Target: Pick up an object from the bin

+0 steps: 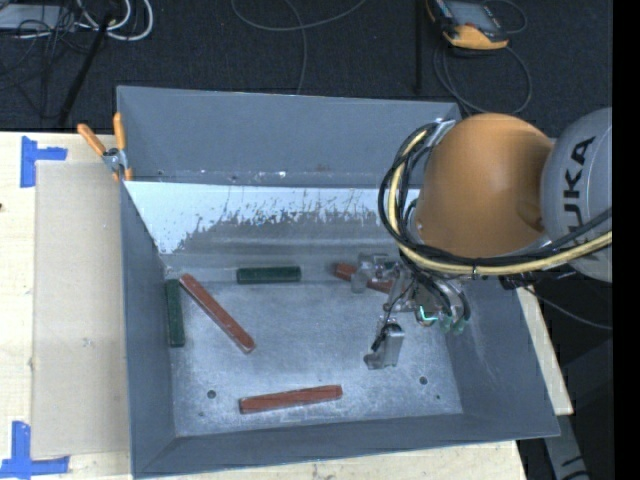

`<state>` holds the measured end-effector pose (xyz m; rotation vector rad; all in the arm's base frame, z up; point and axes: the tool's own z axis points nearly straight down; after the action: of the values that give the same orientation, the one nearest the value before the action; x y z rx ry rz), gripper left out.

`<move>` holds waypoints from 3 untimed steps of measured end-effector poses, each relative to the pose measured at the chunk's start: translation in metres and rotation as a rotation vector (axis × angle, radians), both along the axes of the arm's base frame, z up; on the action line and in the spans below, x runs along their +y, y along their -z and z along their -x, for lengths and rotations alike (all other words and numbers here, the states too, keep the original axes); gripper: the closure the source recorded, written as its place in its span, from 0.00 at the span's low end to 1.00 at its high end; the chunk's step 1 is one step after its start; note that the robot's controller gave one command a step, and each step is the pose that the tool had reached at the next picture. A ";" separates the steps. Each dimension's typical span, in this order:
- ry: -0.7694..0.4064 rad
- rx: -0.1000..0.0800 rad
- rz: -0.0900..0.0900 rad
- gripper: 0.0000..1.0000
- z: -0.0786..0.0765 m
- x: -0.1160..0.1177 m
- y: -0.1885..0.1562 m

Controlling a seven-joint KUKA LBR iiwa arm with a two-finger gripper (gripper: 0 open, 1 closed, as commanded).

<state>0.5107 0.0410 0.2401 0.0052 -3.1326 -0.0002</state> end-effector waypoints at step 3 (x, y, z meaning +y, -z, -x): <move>-0.267 -0.009 -0.002 1.00 0.025 0.037 0.170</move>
Offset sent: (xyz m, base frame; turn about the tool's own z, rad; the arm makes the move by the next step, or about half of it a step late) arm 0.0210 0.0613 -0.1502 -0.3466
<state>0.4853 0.0784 0.0697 0.4232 -3.1126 -0.0012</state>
